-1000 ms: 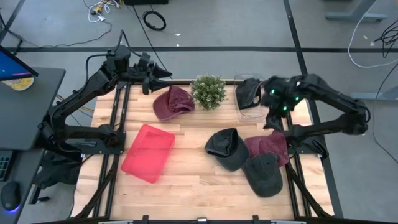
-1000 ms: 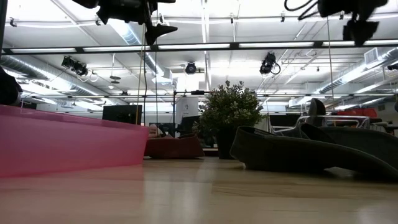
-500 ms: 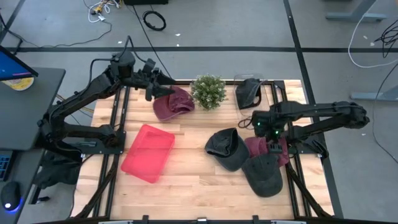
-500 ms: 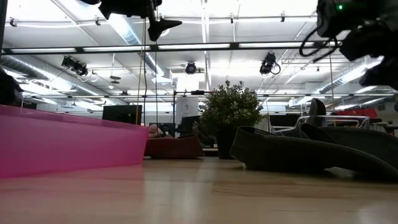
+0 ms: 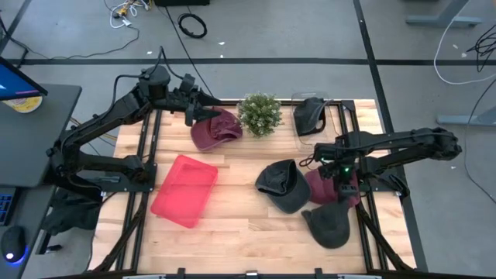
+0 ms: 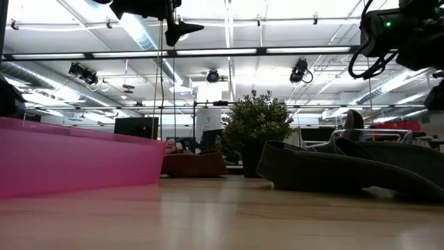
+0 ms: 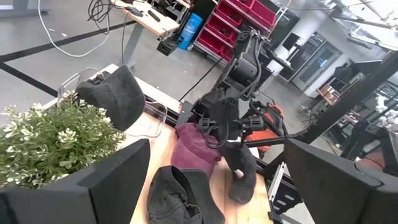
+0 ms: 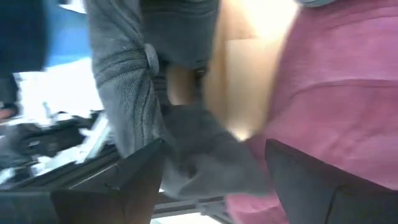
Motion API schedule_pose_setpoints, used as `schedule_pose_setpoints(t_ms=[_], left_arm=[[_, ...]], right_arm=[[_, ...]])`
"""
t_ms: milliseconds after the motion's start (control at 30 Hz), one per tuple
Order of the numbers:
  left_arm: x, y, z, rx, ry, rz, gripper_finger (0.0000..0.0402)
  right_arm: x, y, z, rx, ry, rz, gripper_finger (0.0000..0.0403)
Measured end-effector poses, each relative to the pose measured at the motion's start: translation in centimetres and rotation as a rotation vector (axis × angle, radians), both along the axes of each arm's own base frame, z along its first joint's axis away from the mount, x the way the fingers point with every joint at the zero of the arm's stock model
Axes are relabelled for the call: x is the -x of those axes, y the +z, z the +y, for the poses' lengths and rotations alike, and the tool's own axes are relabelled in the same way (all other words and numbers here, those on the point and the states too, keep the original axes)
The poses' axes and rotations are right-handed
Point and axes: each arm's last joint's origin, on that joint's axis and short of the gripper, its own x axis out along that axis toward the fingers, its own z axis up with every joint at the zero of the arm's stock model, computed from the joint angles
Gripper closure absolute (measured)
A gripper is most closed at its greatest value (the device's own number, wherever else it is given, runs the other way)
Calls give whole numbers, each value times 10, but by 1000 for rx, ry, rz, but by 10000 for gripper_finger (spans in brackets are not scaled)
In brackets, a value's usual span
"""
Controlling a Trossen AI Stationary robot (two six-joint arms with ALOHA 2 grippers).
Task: Pick & Place hat
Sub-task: Put the bottom black cap into the transparent bin
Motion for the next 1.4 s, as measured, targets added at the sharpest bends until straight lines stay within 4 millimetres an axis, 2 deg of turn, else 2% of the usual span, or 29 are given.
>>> schedule_pose_setpoints(t_ms=[100, 500, 667, 1067, 1200, 1300, 1400], left_arm=[[0, 0, 0, 0, 2, 0, 28], [0, 0, 0, 9, 3, 0, 28], [0, 0, 0, 27, 2, 0, 28], [0, 0, 0, 48, -3, -1, 28], [0, 0, 0, 48, -3, -1, 28], [0, 0, 0, 48, -3, -1, 28], [0, 0, 0, 48, -3, -1, 28]], right_arm=[[0, 2, 1, -55, 6, -14, 132], [-3, 2, 1, -59, 16, -60, 129], [-4, 3, 3, -125, 13, -65, 123], [-8, 4, 24, -152, 103, -86, 121], [-12, -5, 31, -146, 78, -95, 124], [-12, -13, 33, -131, 67, -88, 150], [-12, -15, 33, -121, 47, -64, 221]])
